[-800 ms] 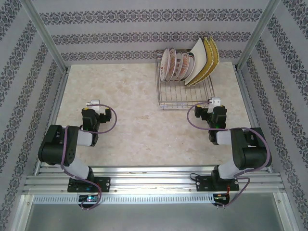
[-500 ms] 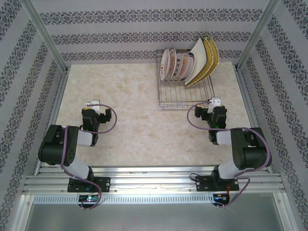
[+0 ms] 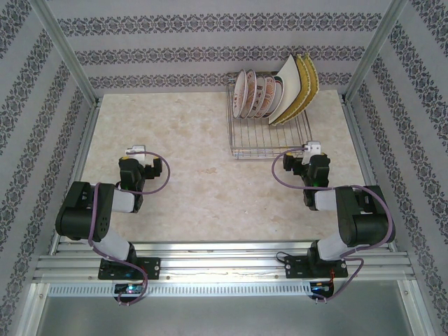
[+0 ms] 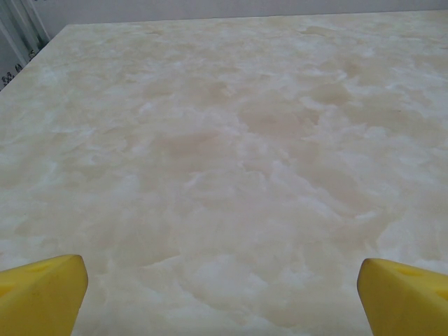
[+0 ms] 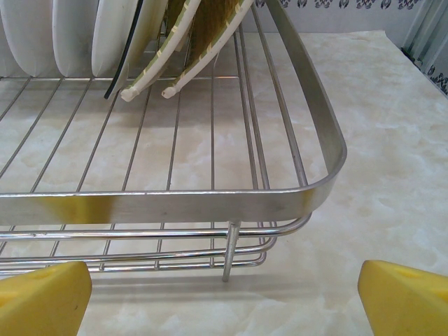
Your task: Unload the plates from the dish rack
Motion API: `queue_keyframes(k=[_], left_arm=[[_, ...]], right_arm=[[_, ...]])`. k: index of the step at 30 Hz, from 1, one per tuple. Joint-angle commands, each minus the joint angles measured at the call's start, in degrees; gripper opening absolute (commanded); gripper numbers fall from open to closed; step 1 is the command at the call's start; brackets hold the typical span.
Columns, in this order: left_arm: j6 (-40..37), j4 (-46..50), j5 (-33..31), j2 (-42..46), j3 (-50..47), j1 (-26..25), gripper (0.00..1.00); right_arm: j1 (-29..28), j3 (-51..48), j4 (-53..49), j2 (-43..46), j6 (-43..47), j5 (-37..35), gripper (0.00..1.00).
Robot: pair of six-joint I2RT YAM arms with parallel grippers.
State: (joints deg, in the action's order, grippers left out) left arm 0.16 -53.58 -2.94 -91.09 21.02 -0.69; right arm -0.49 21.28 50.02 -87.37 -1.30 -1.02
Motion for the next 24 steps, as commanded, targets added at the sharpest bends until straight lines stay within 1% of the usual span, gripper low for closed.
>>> queue_keyframes(k=[1, 10, 12, 13, 15, 16, 17, 18, 20, 22, 24], left_arm=[[-0.6, -1.0, 1.4, -0.1, 1.0, 0.0, 0.99], [-0.6, -1.1, 1.4, -0.1, 0.9, 0.0, 0.99], [-0.5, -1.2, 0.4, 0.5, 0.9, -0.1, 0.99], [-0.4, 0.6, 0.4, 1.8, 1.4, -0.1, 0.99], [-0.3, 9.2, 0.2, 6.5, 3.8, -0.1, 1.00], [-0.1, 15.0, -0.6, 8.5, 5.6, -0.1, 0.99], [-0.1, 20.3, -1.4, 10.4, 7.6, -0.1, 1.00], [-0.1, 24.3, -2.0, 11.7, 9.3, -0.1, 1.00], [0.4, 29.4, -2.3, 13.9, 11.3, -0.2, 1.00], [1.8, 32.5, -2.4, 15.6, 12.6, -0.2, 1.00], [3.5, 37.6, -2.3, 17.3, 14.7, -0.2, 1.00]], right_arm=[[0.1, 0.8, 1.9, 0.3, -0.6, 0.3, 0.98], [0.1, 0.7, 2.1, 0.4, -0.6, 0.5, 0.98], [0.1, 1.5, 0.6, 0.8, 0.2, 2.4, 0.98], [-0.1, 1.7, -0.3, 1.3, 0.4, 2.3, 0.98], [-0.2, 1.7, -1.2, 3.2, 0.1, 1.4, 0.98], [-0.2, 2.1, -3.7, 5.0, -0.1, 0.7, 0.98], [-0.2, 3.3, -8.4, 7.3, -0.3, -0.5, 0.98], [-0.2, 5.3, -16.2, 9.6, 0.1, -1.9, 0.98], [-1.0, 8.6, -27.9, 13.5, 0.2, -5.8, 0.98], [-3.0, 9.4, -34.1, 16.8, -0.1, -11.2, 0.98], [-4.4, 10.1, -40.2, 19.9, -1.3, -13.8, 0.98]])
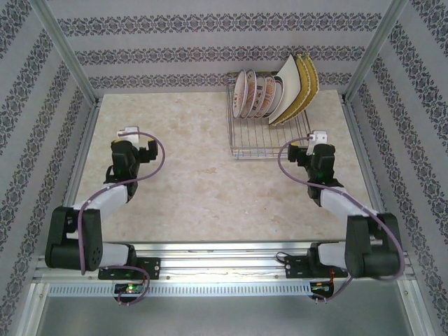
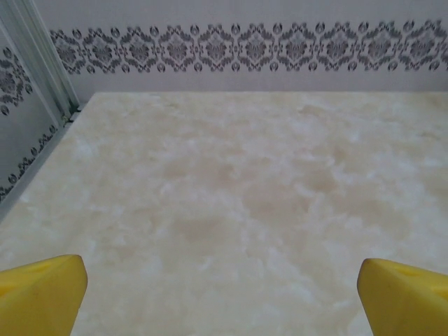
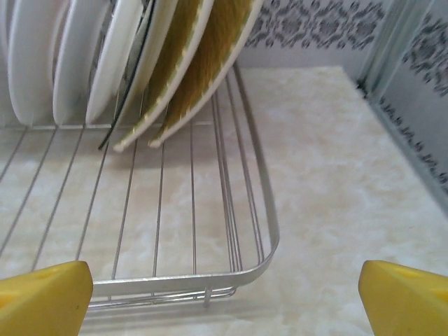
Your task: Unload the plates from the dish rack
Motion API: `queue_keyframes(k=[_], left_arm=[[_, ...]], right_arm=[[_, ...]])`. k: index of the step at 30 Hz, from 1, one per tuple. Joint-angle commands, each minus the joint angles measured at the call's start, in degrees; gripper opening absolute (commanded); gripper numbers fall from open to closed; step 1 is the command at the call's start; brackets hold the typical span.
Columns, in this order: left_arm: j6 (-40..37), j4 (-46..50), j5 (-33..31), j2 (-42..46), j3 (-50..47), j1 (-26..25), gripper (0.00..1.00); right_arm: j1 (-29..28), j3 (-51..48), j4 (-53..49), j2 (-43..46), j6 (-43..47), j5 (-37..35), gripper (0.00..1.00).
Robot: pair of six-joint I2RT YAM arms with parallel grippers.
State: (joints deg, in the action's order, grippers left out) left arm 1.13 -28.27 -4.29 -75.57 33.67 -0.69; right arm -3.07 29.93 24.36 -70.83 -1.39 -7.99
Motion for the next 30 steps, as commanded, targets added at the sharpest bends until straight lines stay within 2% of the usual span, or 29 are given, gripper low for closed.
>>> queue_keyframes(k=[1, 6, 10, 13, 21, 23, 27, 30], left_arm=[[3.5, 15.2, -1.0, 2.4, 3.2, -0.2, 1.00], [9.5, 33.8, -0.3, 3.7, 11.5, -0.4, 1.00], [11.5, 48.3, -0.3, 2.2, 20.0, -0.4, 0.99], [11.6, 57.4, -0.1, 0.2, 25.8, -0.5, 0.99], [10.0, 64.1, 5.8, -1.8, 31.6, -0.4, 0.99], [9.2, 66.2, 5.9, -3.4, 34.1, -0.5, 0.99], [8.4, 70.0, 5.8, -7.7, 39.5, -0.4, 0.99], [9.4, 71.3, 5.6, -11.1, 42.7, -0.5, 0.99]], right_arm=[[-2.4, 2.0, -17.2, 4.4, -2.2, -8.0, 0.98], [-4.0, 9.0, -36.0, 6.5, -8.7, -9.7, 0.98], [-3.9, 19.0, -52.5, 3.0, -12.5, -7.1, 0.98], [-3.9, 24.1, -60.3, 0.9, -12.8, -5.5, 0.98], [-5.8, 30.6, -63.3, 2.4, -9.9, -0.7, 0.98], [-7.7, 33.4, -63.6, 2.0, -8.8, -2.7, 0.98], [-9.7, 41.7, -65.1, -2.7, -8.9, -5.8, 0.98], [-10.2, 50.2, -68.3, -9.8, -10.7, -3.8, 0.98]])
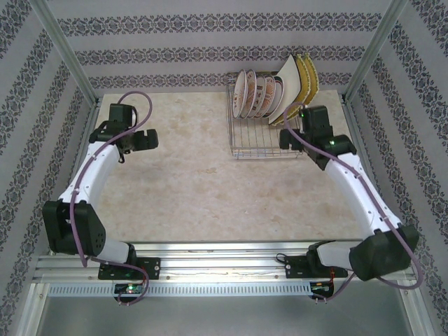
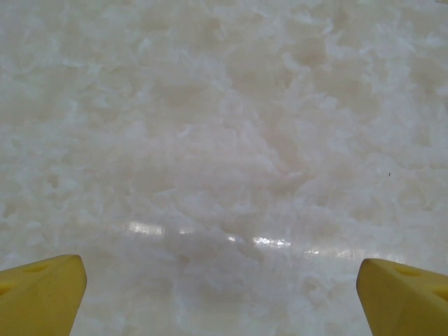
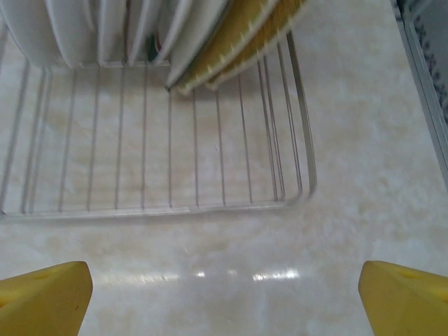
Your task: Unload the plates from the dish rack
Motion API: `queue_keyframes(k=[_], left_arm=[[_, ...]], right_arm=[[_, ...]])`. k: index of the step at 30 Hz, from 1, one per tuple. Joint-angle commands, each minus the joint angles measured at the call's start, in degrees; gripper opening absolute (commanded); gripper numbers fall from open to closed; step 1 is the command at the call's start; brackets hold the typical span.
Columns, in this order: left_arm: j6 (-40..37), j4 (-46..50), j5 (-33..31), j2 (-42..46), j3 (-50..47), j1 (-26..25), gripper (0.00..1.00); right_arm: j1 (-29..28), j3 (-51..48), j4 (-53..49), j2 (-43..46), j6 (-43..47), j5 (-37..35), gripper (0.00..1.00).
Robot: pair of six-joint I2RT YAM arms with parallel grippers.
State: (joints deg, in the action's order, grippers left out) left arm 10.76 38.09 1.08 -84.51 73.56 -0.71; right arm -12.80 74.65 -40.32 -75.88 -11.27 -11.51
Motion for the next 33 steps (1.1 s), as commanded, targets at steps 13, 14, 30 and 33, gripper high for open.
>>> queue_keyframes(k=[13, 14, 30, 33], left_arm=[[3.0, 14.6, 0.3, -18.2, 19.1, -0.3, 0.99], [2.8, 14.5, 0.5, -18.2, 19.0, -0.2, 0.99], [0.6, 13.4, 2.4, -18.6, 20.1, 0.6, 0.99], [-0.2, 15.1, 1.6, -19.6, 21.7, 0.7, 0.99]], right_arm=[[-8.1, 47.5, -9.1, -40.1, -0.7, 1.3, 0.91], [-8.6, 50.6, -9.5, -42.4, -0.6, 0.8, 0.90], [-12.6, 78.2, -6.5, -65.3, 0.1, -12.3, 0.72], [-12.8, 79.8, -4.8, -67.3, -0.1, -13.8, 0.71]])
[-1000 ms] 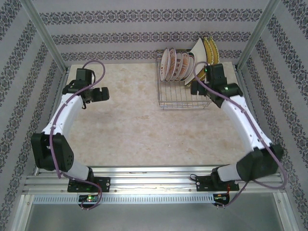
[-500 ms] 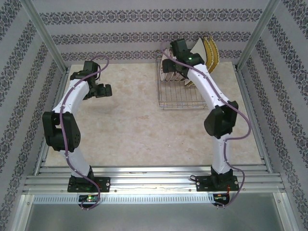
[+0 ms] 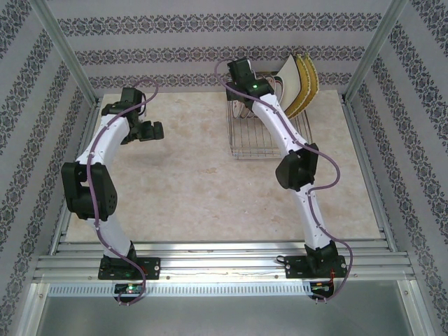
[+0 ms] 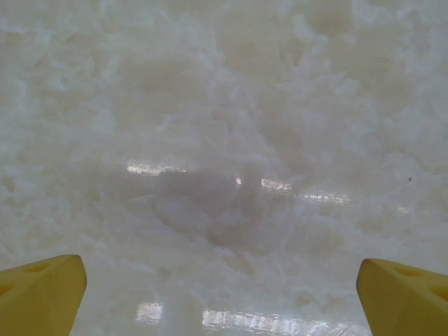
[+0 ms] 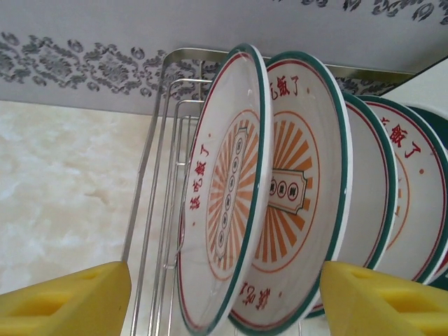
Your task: Unload the plates from the dish rack
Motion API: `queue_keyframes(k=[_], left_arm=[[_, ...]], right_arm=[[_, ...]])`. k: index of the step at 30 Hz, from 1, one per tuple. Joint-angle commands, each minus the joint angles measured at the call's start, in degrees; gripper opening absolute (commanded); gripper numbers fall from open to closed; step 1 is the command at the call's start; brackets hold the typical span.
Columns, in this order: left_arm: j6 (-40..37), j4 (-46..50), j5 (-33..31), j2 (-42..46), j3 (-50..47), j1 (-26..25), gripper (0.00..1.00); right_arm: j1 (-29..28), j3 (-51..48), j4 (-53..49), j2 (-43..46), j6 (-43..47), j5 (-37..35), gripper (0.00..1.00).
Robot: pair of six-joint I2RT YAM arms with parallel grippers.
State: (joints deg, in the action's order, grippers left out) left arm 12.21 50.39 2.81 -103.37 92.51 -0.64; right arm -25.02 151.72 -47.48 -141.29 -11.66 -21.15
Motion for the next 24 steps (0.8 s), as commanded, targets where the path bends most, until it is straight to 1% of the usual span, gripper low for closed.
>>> queue_keyframes(k=[1, 4, 8, 12, 14, 17, 19, 22, 24], left_arm=[[-1.8, 3.1, -0.4, -0.7, 2.9, 0.6, 0.99], [-2.3, 3.2, -0.5, -0.6, 3.0, 0.7, 0.99], [-2.6, 3.7, -0.6, -0.6, 2.9, 0.7, 0.99], [-2.5, 3.4, -0.2, -0.5, 2.3, 0.7, 0.99], [-2.5, 3.5, -0.1, -0.5, 2.2, 0.7, 0.99], [-2.5, 3.5, -0.1, -0.4, 2.2, 0.7, 0.99], [-2.5, 3.5, -0.2, -0.3, 2.2, 0.6, 0.99], [-2.5, 3.5, -0.2, -0.2, 2.1, 0.7, 0.99], [-2.5, 3.4, -0.2, -0.2, 2.0, 0.7, 0.99]], right_arm=[[-0.7, 3.8, 2.3, -2.8, 0.0, -5.1, 0.70], [-0.8, 6.3, 2.6, -5.1, 0.3, -6.4, 0.69], [-0.7, 7.1, 4.2, -7.0, 0.4, -6.0, 0.67], [-0.7, 7.1, 6.2, -8.6, 0.4, -5.4, 0.63], [-0.6, 7.2, 7.0, -9.2, 0.3, -4.9, 0.60], [-0.6, 7.4, 8.0, -9.8, 0.3, -4.6, 0.52], [-0.5, 7.4, 8.5, -10.0, 0.3, -4.4, 0.49], [-0.3, 7.5, 8.9, -10.2, 0.1, -3.9, 0.41], [-0.2, 7.5, 8.9, -10.4, -0.2, -3.6, 0.34]])
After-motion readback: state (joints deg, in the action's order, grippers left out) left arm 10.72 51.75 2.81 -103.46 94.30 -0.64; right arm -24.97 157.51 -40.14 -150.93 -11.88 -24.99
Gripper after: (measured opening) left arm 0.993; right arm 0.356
